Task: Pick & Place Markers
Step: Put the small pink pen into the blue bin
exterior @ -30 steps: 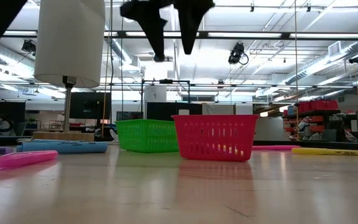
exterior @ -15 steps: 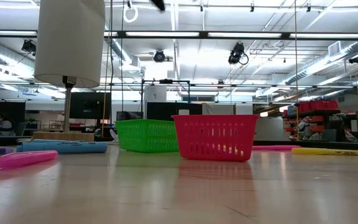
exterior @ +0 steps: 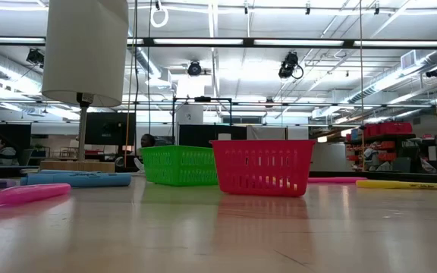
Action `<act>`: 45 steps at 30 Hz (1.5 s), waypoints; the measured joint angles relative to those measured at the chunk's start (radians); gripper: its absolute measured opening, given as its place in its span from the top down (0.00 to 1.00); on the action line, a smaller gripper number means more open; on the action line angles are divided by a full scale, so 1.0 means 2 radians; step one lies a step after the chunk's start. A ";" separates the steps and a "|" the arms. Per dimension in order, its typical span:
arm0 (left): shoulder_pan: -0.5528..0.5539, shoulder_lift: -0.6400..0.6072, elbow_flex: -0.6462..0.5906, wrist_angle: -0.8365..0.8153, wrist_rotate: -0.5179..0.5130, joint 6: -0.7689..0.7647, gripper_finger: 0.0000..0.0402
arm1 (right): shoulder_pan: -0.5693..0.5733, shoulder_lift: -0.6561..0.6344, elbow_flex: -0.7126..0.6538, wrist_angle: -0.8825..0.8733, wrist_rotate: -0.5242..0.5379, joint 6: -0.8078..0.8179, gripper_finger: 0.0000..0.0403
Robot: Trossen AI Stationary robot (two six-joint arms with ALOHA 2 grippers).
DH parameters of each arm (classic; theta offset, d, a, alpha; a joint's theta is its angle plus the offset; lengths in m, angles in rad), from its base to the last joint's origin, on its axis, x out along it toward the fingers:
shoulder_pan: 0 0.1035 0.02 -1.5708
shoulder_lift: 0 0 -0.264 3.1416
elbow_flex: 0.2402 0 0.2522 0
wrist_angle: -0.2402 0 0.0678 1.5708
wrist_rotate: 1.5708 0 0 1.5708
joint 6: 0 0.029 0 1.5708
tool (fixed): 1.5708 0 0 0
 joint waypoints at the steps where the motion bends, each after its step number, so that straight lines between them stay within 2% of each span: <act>1: -0.001 -0.001 0.000 0.000 0.005 0.001 0.35 | 0.000 0.000 0.000 0.000 0.000 -0.006 0.70; 3: -0.001 -0.005 0.000 0.000 0.024 0.011 0.35 | 0.000 0.001 0.000 0.000 0.000 -0.010 0.70; 6: -0.002 -0.018 0.000 0.000 0.057 0.071 0.35 | 0.000 0.003 0.000 0.000 0.000 -0.021 0.70; 11: -0.006 -0.045 0.000 0.001 0.069 0.169 0.35 | 0.000 0.005 0.000 -0.005 0.000 -0.046 0.70; 15: -0.011 -0.074 -0.013 0.000 0.052 0.194 0.35 | 0.000 0.008 0.000 -0.007 0.025 -0.035 0.70; 17: -0.014 -0.099 -0.043 0.000 0.040 0.197 0.35 | 0.000 0.009 0.000 -0.007 0.037 -0.033 0.70; 20: -0.020 -0.149 -0.122 0.000 0.036 0.172 0.35 | 0.000 0.011 0.000 -0.007 0.055 -0.036 0.70; 25: -0.031 -0.241 -0.275 0.001 0.042 0.044 0.35 | 0.000 0.015 0.000 -0.007 0.070 -0.038 0.70; 29: -0.033 -0.281 -0.356 0.005 0.112 -0.032 0.35 | 0.000 0.015 0.000 -0.006 0.071 -0.039 0.70; 35: -0.019 -0.296 -0.429 0.001 0.248 -0.167 0.35 | 0.000 0.015 0.000 -0.006 0.071 -0.071 0.70; 38: -0.013 -0.297 -0.449 0.002 0.336 -0.226 0.35 | 0.000 0.015 0.000 -0.006 0.071 -0.084 0.70; 42: -0.007 -0.297 -0.456 0.006 0.442 -0.254 0.35 | 0.000 0.015 0.000 -0.006 0.071 -0.104 0.70; 45: 0.004 -0.297 -0.456 0.006 0.493 -0.279 0.35 | 0.000 0.015 0.000 -0.006 0.070 -0.112 0.70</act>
